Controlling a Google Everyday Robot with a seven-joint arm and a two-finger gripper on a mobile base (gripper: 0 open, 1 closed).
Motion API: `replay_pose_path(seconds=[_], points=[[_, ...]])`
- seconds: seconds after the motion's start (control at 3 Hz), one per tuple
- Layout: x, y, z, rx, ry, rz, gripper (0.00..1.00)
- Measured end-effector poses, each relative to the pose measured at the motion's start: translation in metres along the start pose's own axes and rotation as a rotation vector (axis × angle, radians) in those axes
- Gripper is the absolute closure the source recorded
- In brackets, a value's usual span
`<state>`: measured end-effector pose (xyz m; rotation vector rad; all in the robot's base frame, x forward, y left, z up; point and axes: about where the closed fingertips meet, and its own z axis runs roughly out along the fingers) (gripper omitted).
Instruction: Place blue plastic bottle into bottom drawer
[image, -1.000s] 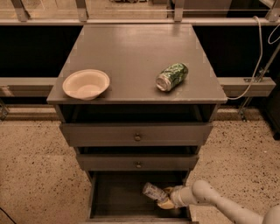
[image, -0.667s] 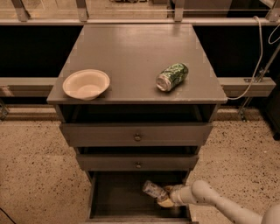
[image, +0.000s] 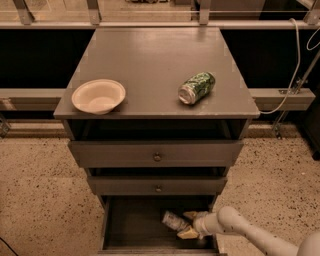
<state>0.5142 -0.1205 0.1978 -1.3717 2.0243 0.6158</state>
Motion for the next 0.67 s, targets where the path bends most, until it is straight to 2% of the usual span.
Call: replay_pose_path(seconds=[0.33,0.67], points=[[-0.0002,0.0011,0.0012,-0.002,-0.001,0.0,0.0],[-0.0002,0.0011,0.0012,-0.002,-0.001,0.0,0.0]])
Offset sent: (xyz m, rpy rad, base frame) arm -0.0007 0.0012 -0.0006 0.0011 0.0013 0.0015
